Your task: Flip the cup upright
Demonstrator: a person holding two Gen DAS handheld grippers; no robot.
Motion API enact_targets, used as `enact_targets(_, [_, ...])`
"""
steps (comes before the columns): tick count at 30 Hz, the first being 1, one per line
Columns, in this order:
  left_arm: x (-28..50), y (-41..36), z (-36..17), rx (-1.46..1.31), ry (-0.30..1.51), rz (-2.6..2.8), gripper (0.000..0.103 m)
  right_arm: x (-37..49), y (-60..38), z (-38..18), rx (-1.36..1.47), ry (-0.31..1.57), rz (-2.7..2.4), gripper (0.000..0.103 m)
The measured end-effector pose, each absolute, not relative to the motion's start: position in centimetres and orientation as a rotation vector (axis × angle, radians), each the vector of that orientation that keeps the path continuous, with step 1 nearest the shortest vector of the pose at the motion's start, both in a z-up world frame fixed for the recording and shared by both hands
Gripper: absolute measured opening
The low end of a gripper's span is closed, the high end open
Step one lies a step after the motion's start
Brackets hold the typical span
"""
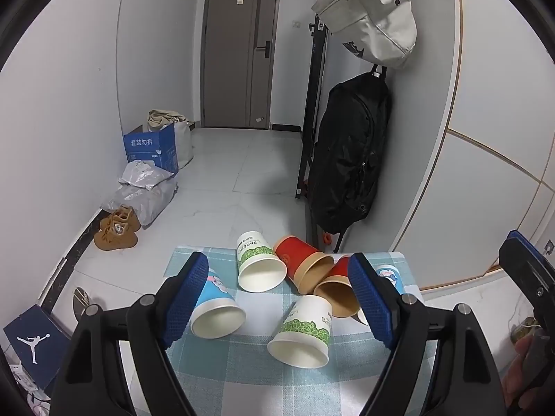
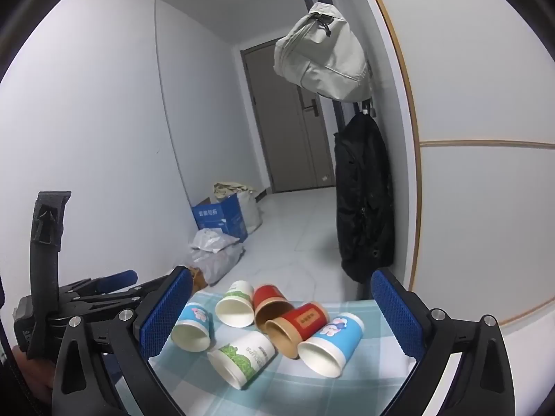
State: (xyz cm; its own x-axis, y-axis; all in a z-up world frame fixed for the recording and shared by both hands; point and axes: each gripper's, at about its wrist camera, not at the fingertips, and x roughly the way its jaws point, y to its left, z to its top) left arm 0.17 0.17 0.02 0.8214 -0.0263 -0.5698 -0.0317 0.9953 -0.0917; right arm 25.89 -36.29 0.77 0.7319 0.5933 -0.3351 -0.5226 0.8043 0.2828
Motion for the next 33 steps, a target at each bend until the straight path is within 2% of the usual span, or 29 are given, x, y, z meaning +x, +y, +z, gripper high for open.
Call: enact_targets(33, [0.28,0.55,-0.51,-0.100,0.629,-0.007,0.079,25.86,-36.49,0.93,0.188,0.430,0.603,0.103])
